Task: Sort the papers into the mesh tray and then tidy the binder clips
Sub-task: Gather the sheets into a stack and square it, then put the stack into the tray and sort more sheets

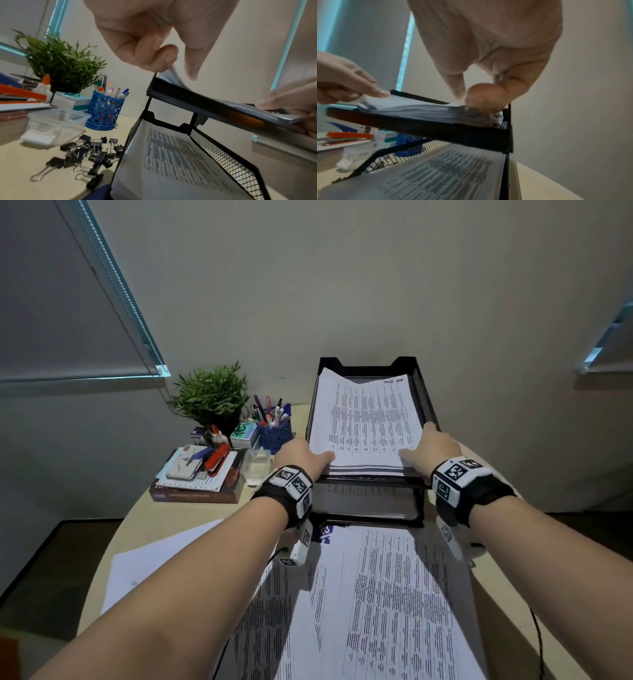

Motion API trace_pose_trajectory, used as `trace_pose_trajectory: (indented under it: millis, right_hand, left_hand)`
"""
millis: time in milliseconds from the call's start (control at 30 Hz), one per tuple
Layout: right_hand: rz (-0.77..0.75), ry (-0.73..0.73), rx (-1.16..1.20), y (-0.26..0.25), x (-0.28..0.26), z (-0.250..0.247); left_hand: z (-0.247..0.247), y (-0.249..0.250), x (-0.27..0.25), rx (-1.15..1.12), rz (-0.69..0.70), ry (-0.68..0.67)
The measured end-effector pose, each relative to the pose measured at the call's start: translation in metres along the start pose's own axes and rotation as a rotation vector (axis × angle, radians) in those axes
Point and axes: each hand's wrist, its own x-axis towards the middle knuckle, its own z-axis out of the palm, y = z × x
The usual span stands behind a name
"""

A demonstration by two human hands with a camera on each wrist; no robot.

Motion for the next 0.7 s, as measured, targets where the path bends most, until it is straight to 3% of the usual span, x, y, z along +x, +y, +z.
trace_pose_trajectory:
  millis: [167, 267, 433, 567, 700]
  right_hand:
    - [-0.055, 0.036, 0.011, 0.017, -0.035, -0.009]
    - [-0.106, 0.016, 0.137, 0.032, -0.071, -0.004]
    - [-0.043, -0.185, 0.164, 0.065, -0.134, 0.036]
    - [0.027, -0.334, 0.125, 0.087, -0.17, 0.073]
    - [0.095, -0.377, -0.033, 0.11, -0.191, 0.099]
  left_hand:
    - [-0.001, -0.02, -0.037, -0.167, 0.024, 0.037]
    - [0.006, -0.044, -0.07, -0.152, 0.015, -0.055]
    - [0.04, -0.096, -0.13, -0.036, -0.069, -0.323]
    - [0.064, -0.126, -0.169, 0.139, -0.094, -0.374]
    - [0.083, -0.143, -0.197, 0.229, -0.165, -0.416]
